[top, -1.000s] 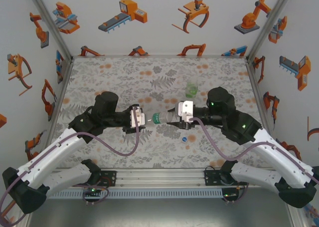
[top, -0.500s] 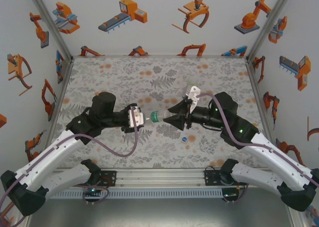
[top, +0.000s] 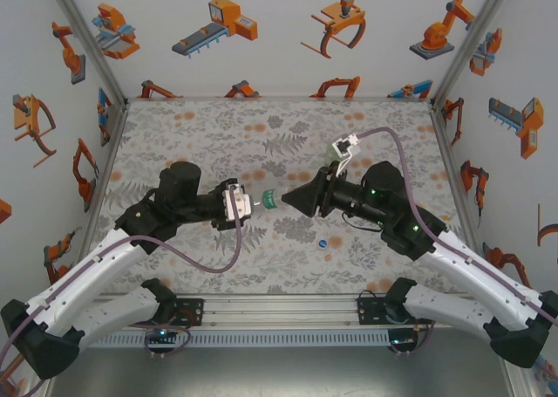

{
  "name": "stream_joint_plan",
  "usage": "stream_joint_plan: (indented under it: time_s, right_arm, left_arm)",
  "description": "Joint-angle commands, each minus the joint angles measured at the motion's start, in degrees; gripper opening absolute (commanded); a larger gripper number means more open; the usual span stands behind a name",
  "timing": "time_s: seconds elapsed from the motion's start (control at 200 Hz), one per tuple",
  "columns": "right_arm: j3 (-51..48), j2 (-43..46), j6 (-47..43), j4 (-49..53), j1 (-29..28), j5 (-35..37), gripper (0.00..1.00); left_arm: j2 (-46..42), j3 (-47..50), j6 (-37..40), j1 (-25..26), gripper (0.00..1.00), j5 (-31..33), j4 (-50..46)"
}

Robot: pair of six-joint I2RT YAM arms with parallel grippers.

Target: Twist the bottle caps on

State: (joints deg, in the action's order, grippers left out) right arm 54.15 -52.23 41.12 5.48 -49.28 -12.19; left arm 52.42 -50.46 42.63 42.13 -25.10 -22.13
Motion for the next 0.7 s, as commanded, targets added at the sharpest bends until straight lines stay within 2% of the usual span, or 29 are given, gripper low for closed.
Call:
stream_joint_plan:
  time_s: [0.0,0.125,0.235,0.285,0.315,0.33,0.335,0.345,0.375,0.416,0.506,0.596,0.696]
  right_arm:
    - [-0.5,-3.6,14.9,-1.4,-0.4,4.5,0.00]
    - [-0.1,-5.5,25.6,-0.4,-0.4,4.6,0.00]
    - [0.1,-5.6,28.0,0.8,-0.4,4.9,0.00]
    - [0.4,-5.7,27.4,0.9,-0.3,4.5,0.14]
    - [0.6,-5.7,26.8,0.4,-0.4,4.2,0.27]
    - [0.7,-5.7,26.3,0.0,-0.3,3.8,0.36]
    - [0.7,-5.7,26.3,0.0,-0.3,3.8,0.36]
    - [0.8,-5.7,25.7,-0.3,-0.4,3.5,0.43]
    - [1.2,-5.6,24.5,-0.5,-0.3,2.7,0.54]
    - [2.4,-5.3,22.0,0.9,-0.4,2.3,0.63]
    - [6.7,-4.1,14.8,7.8,-0.4,3.7,0.73]
    - [9.8,-1.8,7.1,12.4,-0.4,6.2,0.75]
    - [9.9,1.5,-2.5,11.4,-0.4,7.1,0.75]
  left_arm:
    - [-0.7,-0.3,0.6,1.0,0.00,-5.5,4.8]
    - [-0.6,-0.3,0.6,1.1,0.00,-4.8,4.8]
    - [-0.1,-0.7,0.1,1.2,0.00,-2.8,4.8]
    - [0.1,-0.8,-0.1,1.2,0.00,-2.4,4.8]
    - [0.1,-0.8,-0.2,1.2,0.00,-2.3,4.8]
    - [0.2,-0.8,-0.2,1.2,0.00,-2.4,4.8]
    - [0.2,-0.8,-0.2,1.3,0.00,-2.4,4.8]
    - [0.2,-0.8,-0.2,1.2,0.00,-2.4,4.8]
    - [0.2,-0.8,-0.2,1.3,0.00,-2.4,4.8]
    - [0.2,-0.7,-0.2,1.3,0.00,-2.5,4.8]
    - [0.2,-0.7,0.0,1.3,0.00,-2.5,4.7]
    - [0.1,-0.7,0.2,1.3,0.00,-2.8,4.6]
    - [0.1,-0.7,0.5,1.3,0.00,-3.4,4.3]
